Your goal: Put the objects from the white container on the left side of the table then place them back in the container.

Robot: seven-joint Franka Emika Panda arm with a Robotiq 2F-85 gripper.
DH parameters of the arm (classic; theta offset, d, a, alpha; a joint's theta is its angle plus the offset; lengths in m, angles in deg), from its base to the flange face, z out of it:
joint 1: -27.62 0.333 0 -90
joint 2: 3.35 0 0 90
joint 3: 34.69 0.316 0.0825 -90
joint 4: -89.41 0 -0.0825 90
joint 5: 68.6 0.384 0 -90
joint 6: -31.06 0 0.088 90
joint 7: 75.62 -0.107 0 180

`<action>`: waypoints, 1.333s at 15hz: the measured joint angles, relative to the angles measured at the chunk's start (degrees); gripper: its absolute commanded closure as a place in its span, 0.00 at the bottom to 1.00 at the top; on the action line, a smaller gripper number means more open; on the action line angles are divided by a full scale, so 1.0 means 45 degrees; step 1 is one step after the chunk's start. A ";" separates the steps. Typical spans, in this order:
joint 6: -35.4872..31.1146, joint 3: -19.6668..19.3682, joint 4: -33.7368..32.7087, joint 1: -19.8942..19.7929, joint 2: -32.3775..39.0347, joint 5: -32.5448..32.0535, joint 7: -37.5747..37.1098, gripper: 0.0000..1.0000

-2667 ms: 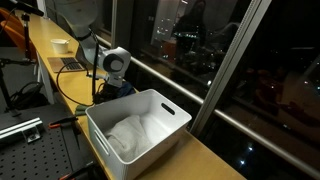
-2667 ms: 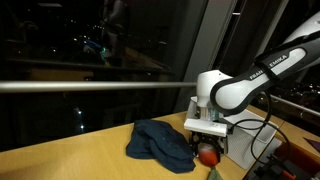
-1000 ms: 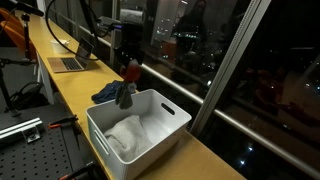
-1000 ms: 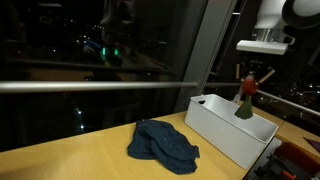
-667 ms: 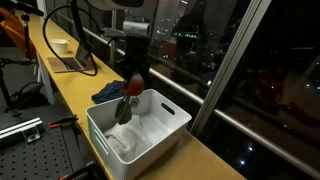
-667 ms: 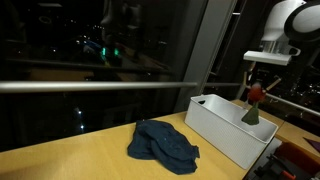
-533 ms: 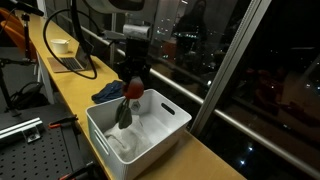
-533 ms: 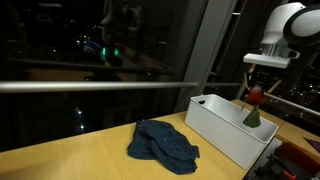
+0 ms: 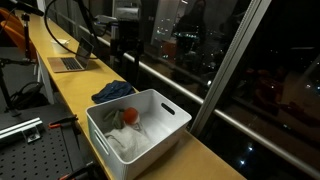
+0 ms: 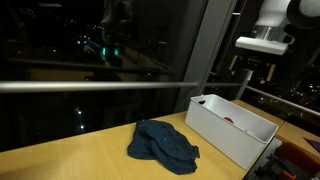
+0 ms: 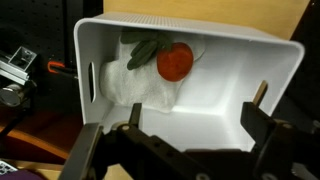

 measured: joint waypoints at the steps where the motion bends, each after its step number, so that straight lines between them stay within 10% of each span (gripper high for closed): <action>1: 0.0149 0.0320 -0.0416 0.0305 0.0100 -0.0077 -0.0119 0.00; 20: -0.1172 0.0888 -1.0185 0.3415 1.1458 0.1382 0.1714 0.00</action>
